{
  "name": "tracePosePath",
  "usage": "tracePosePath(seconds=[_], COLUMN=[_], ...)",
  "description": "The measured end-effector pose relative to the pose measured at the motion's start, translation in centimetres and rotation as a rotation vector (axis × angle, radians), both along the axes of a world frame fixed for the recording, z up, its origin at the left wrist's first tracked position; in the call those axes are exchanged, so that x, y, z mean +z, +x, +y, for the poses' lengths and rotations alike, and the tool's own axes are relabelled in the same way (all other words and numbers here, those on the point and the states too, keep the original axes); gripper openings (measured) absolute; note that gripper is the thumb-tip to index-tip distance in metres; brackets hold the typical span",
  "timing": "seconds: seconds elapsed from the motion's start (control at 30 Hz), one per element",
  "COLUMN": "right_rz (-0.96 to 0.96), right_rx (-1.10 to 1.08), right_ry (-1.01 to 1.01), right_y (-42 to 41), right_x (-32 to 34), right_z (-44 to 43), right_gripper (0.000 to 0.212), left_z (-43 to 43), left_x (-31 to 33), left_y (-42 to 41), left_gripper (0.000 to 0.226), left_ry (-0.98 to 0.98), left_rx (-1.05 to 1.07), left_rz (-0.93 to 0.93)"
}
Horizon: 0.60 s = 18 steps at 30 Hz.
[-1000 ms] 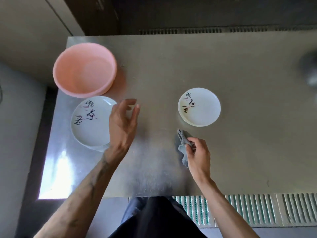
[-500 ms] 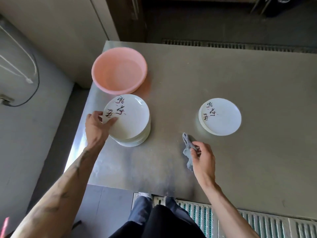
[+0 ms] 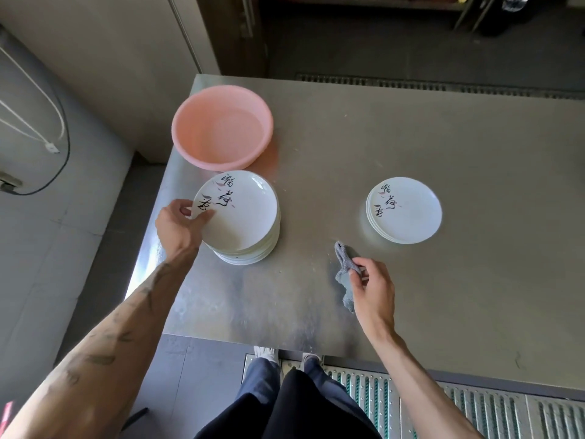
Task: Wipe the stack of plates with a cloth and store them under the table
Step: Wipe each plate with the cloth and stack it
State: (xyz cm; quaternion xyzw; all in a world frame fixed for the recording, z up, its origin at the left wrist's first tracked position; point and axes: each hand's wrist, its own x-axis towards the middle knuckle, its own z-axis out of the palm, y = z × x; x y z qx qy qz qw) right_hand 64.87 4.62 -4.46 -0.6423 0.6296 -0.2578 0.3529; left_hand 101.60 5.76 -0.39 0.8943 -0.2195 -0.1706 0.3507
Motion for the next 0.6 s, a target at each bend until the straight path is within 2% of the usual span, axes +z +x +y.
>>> tracePosePath(seconds=[0.13,0.27,0.4,0.6], right_rz=[-0.004,-0.006,-0.005,-0.024], right_rx=[-0.014,-0.009,-0.014,-0.038], right_ry=[0.005,-0.004,-0.019,-0.061], right_y=[0.1,0.1,-0.2,-1.4], right_x=[0.2,0.4,0.7,1.6], right_z=[0.3,0.4,0.0,-1.0], right_gripper=[0.024,0.023,0.023,0.024], left_z=[-0.3,-0.2,-0.1,-0.1], left_x=[0.4,1.0,2.4,4.0], left_y=[0.4,0.4,0.2,-2.9], left_gripper=[0.050,0.040,0.031,0.028], left_ry=[0.017,0.016,-0.007,-0.167], left_rx=[0.069,0.092,0.016,-0.080], left_rz=[0.093,0.177,0.223,0.350])
